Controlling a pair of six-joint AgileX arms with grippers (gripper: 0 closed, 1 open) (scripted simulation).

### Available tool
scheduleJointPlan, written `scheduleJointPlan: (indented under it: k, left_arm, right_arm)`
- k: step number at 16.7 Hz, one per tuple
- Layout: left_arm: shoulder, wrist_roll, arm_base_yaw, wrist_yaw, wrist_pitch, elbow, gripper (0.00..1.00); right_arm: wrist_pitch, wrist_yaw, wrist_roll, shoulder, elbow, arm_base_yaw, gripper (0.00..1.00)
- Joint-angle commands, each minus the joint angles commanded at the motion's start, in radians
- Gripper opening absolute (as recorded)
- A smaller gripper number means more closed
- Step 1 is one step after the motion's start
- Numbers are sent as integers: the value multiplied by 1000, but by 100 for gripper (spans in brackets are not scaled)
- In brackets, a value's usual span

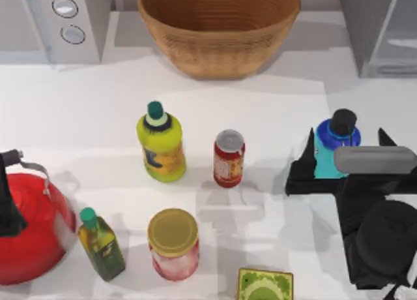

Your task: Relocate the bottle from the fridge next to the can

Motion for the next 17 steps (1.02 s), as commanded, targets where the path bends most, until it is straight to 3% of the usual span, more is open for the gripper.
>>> scheduleJointPlan:
  k: [4,8,17]
  left_arm:
    - [0,0,0,0,0,0,100]
    - [0,0,0,0,0,0,100]
    - [0,0,0,0,0,0,100]
  right_arm:
    - [-22,-13,0,-26,3,-14,100]
    - [-159,-83,-2,-214,-10,-69,100]
    - [-864,-393,-5,-1055,-144,-353,100]
